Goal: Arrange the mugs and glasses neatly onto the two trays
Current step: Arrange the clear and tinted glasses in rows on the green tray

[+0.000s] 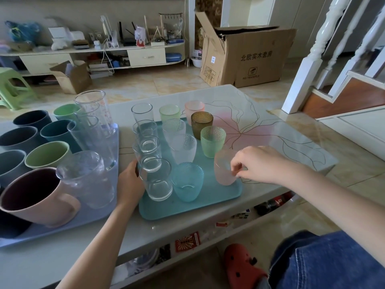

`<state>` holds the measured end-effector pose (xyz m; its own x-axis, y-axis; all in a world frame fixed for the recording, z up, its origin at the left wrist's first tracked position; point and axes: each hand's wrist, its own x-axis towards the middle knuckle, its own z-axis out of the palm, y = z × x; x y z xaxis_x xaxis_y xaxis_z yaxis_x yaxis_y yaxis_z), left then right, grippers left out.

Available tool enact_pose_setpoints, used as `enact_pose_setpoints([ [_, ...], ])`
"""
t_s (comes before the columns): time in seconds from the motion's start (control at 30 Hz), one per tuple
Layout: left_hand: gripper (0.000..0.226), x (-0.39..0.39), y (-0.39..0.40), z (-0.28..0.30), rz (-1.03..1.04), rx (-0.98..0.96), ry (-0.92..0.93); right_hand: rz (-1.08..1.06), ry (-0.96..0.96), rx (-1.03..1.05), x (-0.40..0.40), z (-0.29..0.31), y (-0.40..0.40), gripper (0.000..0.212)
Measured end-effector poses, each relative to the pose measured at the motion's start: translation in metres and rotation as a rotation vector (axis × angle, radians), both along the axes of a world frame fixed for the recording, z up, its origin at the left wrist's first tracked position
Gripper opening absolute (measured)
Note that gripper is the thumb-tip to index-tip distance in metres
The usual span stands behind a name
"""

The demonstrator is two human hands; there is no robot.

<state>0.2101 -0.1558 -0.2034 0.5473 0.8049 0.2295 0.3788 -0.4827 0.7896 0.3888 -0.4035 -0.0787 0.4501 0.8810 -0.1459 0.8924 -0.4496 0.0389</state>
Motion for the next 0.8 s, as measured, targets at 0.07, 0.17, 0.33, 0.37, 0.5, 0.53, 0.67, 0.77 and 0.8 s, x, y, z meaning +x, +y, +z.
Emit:
enact_pose_setpoints([
  [0.07, 0.048, 0.000, -0.002, 0.002, -0.001, -0.011, -0.004, -0.034, 0.161, 0.011, 0.003, 0.004, -0.003, 0.016],
  [0.17, 0.050, -0.001, -0.003, 0.003, -0.009, -0.013, -0.005, -0.156, 0.569, 0.289, 0.022, 0.018, -0.011, 0.024],
  [0.33, 0.056, -0.003, -0.004, 0.004, -0.002, -0.016, 0.005, -0.570, 0.676, 0.214, 0.067, -0.023, -0.025, 0.020],
  [0.37, 0.055, -0.003, -0.003, 0.004, 0.003, -0.011, 0.008, -0.584, 0.730, 0.132, 0.066, -0.039, -0.022, 0.020],
  [0.5, 0.042, -0.001, 0.001, 0.002, 0.000, -0.014, 0.004, -0.581, 0.777, 0.196, 0.059, -0.073, 0.004, 0.031],
  [0.53, 0.039, 0.000, 0.003, 0.000, -0.002, -0.018, 0.011, -0.566, 0.758, 0.198, 0.060, -0.076, 0.009, 0.031],
  [0.67, 0.034, 0.001, 0.015, -0.008, -0.074, -0.042, 0.010, -0.444, 0.785, 0.162, 0.072, -0.081, 0.020, 0.033],
  [0.77, 0.049, 0.005, 0.019, -0.008, -0.130, -0.065, -0.048, -0.340, 0.821, 0.082, 0.079, -0.080, 0.028, 0.030],
  [0.8, 0.052, 0.007, 0.021, -0.008, -0.127, -0.075, -0.066, -0.289, 0.817, 0.080, 0.080, -0.080, 0.031, 0.029],
])
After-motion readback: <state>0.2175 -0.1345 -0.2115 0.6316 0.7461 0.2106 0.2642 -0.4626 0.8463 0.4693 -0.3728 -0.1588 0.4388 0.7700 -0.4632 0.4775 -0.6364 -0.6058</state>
